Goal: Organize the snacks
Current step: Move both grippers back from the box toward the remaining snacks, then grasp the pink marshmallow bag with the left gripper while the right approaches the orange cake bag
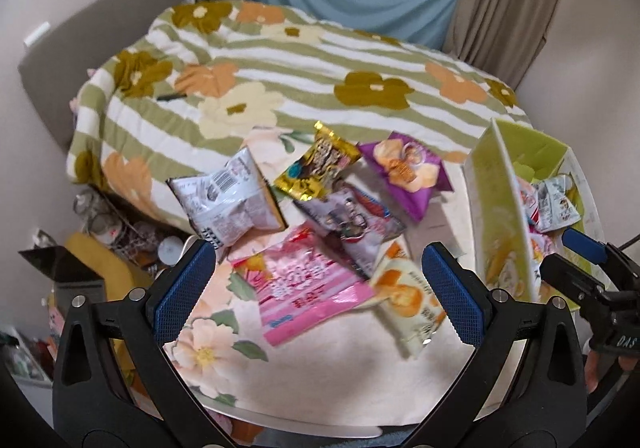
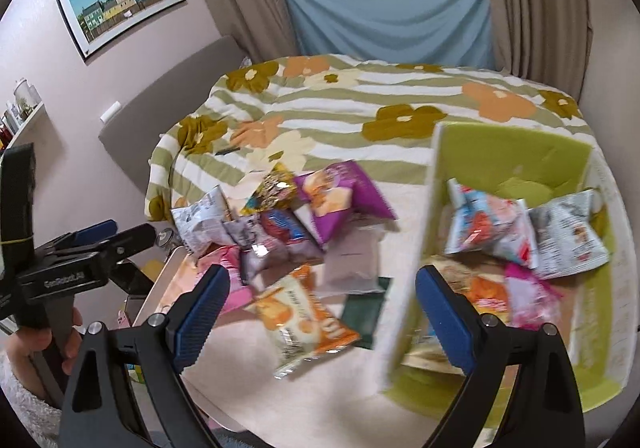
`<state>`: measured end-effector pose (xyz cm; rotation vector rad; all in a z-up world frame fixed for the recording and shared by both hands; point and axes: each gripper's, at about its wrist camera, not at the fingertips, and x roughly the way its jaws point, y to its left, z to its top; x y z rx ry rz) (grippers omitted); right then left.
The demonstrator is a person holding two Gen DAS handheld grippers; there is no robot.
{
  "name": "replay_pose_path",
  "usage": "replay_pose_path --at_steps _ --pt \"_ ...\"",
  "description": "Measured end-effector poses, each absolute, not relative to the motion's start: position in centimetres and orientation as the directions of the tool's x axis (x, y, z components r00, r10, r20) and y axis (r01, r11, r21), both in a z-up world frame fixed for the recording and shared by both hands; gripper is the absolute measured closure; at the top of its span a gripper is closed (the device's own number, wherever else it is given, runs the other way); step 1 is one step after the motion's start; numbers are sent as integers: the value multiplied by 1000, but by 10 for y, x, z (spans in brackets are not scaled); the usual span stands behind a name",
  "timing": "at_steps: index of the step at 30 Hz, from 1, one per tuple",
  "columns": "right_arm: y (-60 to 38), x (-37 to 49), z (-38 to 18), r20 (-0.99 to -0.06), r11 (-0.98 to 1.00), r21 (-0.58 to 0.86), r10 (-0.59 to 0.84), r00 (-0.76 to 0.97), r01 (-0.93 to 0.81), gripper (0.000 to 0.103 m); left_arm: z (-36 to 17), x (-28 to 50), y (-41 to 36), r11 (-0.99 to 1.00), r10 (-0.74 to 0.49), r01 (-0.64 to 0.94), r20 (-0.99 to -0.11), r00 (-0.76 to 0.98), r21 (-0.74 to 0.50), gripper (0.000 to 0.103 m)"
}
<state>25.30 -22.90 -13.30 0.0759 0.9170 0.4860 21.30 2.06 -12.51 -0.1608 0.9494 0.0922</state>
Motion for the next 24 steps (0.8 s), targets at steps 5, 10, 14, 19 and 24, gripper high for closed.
replay_pose_path --at_steps 5,10,14,19,24 --pt "-193 252 -154 -774 898 255 411 482 -358 10 -160 227 47 980 -47 -141 -851 523 -141 1" --pt "-167 256 -182 -808 915 237 372 457 -326 10 -196 248 67 968 -113 -147 -881 460 -201 1" --pt "-155 256 -203 -834 932 202 324 446 -300 10 -224 266 77 958 -163 -153 -897 412 -244 1" --pt "-145 259 -224 -863 937 151 280 420 -315 10 -250 279 78 954 -164 -179 -919 357 -240 1" --pt "-140 260 -243 -883 922 118 268 386 -369 10 -271 284 77 943 -143 -240 -934 329 -229 1"
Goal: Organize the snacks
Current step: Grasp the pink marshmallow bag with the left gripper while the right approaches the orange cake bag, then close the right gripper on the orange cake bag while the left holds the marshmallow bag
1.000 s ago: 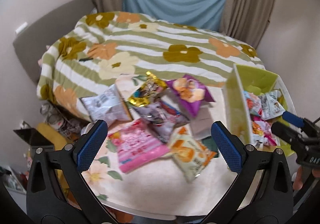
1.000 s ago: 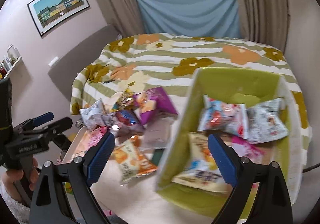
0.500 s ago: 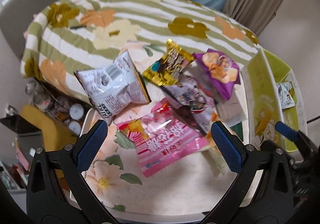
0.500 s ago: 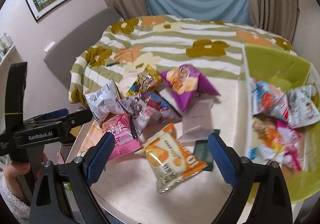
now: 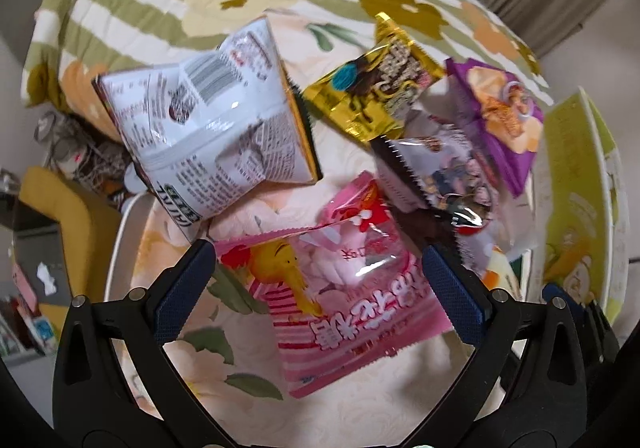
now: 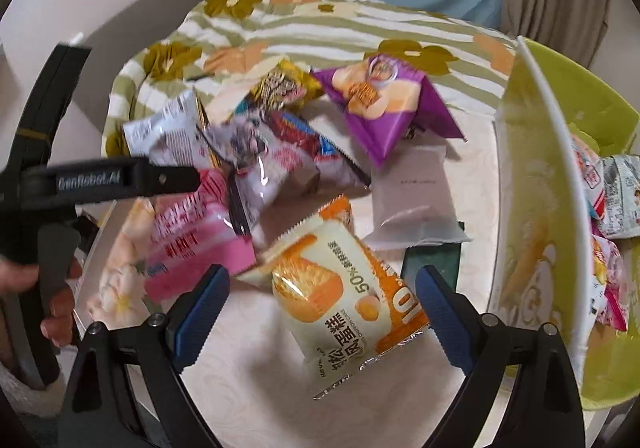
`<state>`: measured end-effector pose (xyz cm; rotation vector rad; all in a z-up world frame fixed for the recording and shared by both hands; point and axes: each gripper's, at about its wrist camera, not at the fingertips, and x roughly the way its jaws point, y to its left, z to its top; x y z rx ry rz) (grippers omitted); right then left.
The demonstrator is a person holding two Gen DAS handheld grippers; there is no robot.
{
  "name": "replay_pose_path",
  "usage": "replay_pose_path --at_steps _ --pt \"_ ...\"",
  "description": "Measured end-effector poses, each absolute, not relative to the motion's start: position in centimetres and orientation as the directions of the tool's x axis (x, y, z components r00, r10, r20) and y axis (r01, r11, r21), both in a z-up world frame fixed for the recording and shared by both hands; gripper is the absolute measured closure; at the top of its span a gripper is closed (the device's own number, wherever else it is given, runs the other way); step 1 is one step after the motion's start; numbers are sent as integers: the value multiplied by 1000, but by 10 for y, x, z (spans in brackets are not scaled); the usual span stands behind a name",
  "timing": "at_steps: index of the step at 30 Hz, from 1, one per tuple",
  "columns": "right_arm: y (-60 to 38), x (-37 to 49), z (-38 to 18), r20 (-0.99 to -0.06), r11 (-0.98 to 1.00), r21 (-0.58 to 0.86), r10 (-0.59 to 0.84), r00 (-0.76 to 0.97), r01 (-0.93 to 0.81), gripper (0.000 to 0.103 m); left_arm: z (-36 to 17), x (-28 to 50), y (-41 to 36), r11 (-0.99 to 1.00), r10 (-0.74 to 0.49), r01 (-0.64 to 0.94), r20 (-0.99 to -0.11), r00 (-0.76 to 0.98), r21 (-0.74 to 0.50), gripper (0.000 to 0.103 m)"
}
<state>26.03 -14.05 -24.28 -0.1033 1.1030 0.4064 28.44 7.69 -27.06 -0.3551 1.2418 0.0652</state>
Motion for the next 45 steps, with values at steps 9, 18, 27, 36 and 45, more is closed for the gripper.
replay_pose_path --at_steps 9,18,27,36,45 --pt "-146 267 -268 -905 879 87 266 331 -468 10 -278 289 65 931 -98 -304 -943 319 -200 1" --pt "-152 269 -279 -912 830 115 306 274 -545 10 -295 286 62 915 -83 -362 -962 261 -177 3" --pt "-164 269 -288 -910 810 129 325 255 -572 10 -295 265 69 931 -87 -322 -963 256 -170 24" --pt "-162 263 -290 -908 803 103 317 273 -587 10 -299 244 61 953 -119 -242 -962 244 -180 25" --pt "-149 267 -294 -906 798 71 302 296 -599 11 -297 230 41 977 -115 -151 -967 229 -152 27"
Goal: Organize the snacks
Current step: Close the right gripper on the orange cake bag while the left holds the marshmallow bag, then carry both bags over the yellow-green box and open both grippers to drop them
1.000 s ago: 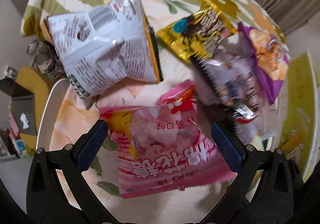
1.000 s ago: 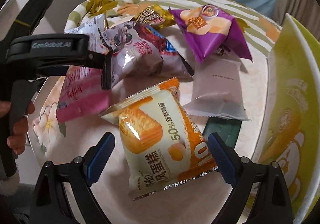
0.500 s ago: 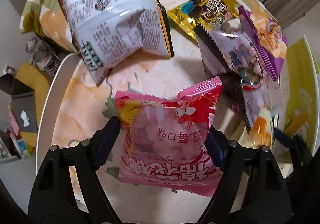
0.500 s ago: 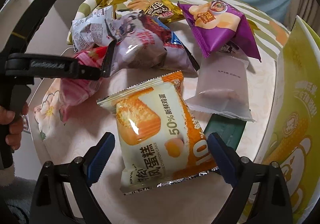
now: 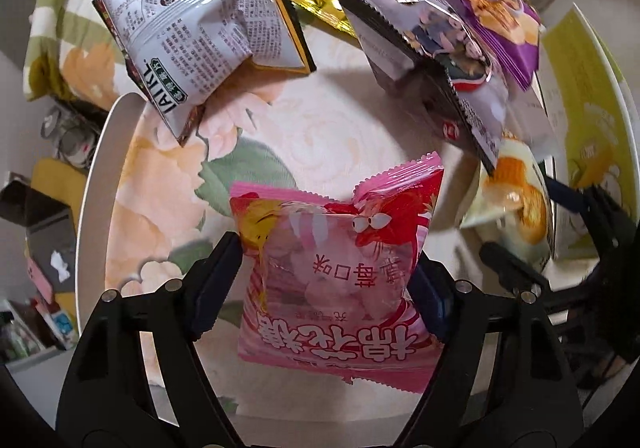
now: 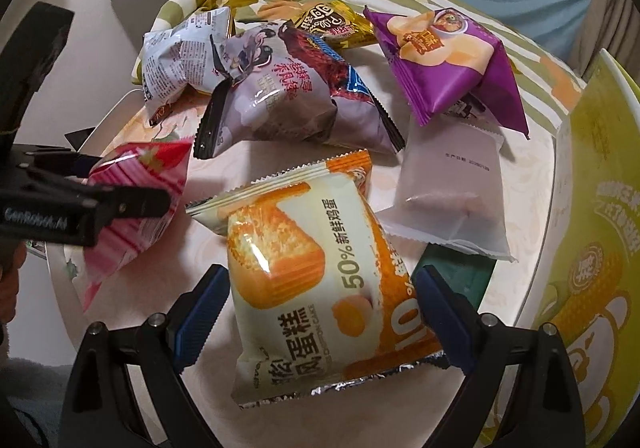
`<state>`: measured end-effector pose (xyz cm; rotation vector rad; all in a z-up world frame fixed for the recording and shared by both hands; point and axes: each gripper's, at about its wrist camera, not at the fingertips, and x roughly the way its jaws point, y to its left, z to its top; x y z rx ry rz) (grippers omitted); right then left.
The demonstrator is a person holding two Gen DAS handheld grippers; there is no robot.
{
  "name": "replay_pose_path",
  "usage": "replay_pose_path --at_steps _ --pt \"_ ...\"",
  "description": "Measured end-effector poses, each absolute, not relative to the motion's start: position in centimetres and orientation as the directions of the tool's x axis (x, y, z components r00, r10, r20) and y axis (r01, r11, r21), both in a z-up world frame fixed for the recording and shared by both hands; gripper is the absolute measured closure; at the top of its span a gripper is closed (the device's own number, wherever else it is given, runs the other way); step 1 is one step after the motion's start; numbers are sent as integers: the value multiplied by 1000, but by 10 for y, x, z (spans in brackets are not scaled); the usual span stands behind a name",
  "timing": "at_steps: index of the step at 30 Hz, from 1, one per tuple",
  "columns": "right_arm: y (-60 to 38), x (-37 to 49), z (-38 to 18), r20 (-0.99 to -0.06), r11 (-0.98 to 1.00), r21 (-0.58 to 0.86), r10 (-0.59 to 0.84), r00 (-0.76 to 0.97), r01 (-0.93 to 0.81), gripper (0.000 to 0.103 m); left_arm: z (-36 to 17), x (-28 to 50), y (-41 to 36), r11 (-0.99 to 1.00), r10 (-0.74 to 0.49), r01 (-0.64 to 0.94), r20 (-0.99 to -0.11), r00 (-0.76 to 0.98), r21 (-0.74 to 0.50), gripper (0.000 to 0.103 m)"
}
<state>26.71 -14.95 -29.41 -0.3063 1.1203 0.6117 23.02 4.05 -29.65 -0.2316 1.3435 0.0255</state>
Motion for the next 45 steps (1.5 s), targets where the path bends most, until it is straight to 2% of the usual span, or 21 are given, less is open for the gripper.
replay_pose_path --at_steps 4,6,11,15,24,31,37,45 --pt "-142 269 -296 -907 805 59 291 306 -590 12 -296 223 37 982 -107 -128 -969 224 -139 28" --pt "-139 268 -298 -908 809 61 288 303 -585 21 -294 211 44 984 -106 -117 -969 225 -135 28" --pt "-128 260 -298 -911 818 48 271 310 -573 34 -291 203 54 984 -122 -98 -967 225 -147 29" --pt "-122 252 -295 -912 840 53 261 317 -539 39 -286 201 68 984 -136 -77 -962 235 -158 30" --pt "-125 233 -269 -909 907 73 232 346 -415 40 -252 206 59 980 -194 12 -942 274 -199 32" --pt "-147 219 -216 -885 957 93 207 417 -276 40 -200 207 38 959 -279 141 -901 332 -245 33" --pt "-195 211 -166 -831 977 147 206 516 -153 40 -149 216 -6 933 -343 246 -851 398 -261 33" --pt "-289 210 -124 -794 987 149 156 587 -61 40 -103 241 -109 904 -413 314 -782 466 -290 33"
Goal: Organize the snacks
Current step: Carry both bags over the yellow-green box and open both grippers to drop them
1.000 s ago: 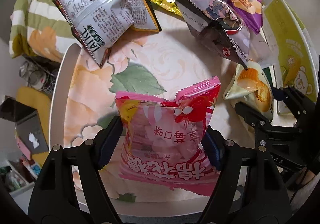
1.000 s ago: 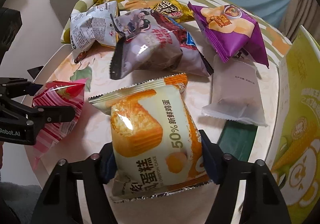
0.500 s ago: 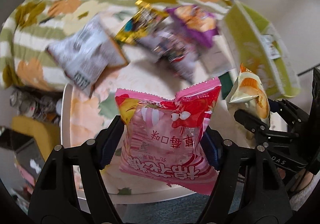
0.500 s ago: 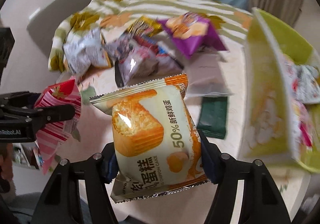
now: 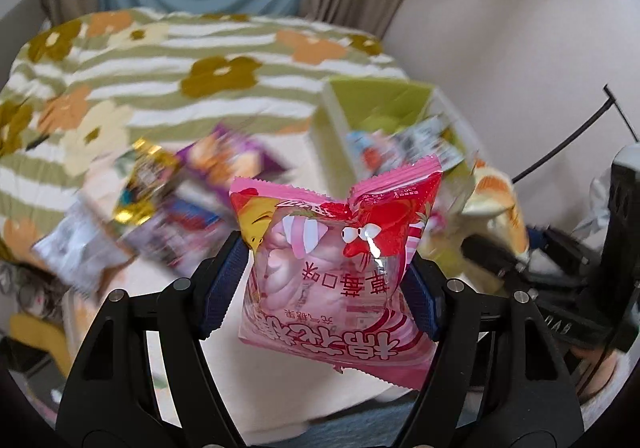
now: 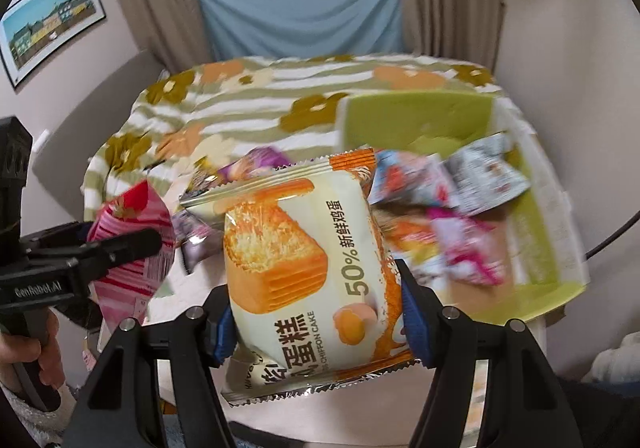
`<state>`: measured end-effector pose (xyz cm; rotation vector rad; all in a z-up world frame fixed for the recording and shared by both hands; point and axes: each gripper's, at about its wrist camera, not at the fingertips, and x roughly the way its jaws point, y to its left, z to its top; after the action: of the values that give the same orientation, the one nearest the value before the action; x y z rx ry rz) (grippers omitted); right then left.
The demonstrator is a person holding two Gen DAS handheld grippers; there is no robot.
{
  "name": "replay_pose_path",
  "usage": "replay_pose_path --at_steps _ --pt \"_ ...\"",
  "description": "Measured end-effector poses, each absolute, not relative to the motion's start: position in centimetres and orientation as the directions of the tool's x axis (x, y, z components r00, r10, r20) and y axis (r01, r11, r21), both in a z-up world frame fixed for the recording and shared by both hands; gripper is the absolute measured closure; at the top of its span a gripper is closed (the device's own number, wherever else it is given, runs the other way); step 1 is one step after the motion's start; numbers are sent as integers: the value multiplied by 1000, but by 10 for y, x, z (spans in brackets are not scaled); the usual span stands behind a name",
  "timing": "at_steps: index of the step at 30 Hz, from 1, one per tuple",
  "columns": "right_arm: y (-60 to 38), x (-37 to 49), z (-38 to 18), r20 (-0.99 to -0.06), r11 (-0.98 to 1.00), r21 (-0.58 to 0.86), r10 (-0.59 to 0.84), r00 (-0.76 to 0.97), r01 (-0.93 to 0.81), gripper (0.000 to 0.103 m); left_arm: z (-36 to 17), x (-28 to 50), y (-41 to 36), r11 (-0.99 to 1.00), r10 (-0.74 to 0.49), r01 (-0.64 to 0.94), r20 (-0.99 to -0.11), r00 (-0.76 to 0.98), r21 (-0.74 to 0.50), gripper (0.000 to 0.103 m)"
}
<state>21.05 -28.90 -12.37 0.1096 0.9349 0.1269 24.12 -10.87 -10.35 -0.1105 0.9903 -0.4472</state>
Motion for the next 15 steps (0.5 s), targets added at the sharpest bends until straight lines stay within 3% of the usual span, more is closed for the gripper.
replay_pose_path --at_steps 7,15 --pt "-370 215 -111 -772 986 168 146 619 -24 40 -101 278 -212 894 -432 336 -770 470 -297 33" --pt "-436 224 -117 -766 979 203 170 620 -18 40 -136 309 -281 914 -394 286 -800 453 -288 33"
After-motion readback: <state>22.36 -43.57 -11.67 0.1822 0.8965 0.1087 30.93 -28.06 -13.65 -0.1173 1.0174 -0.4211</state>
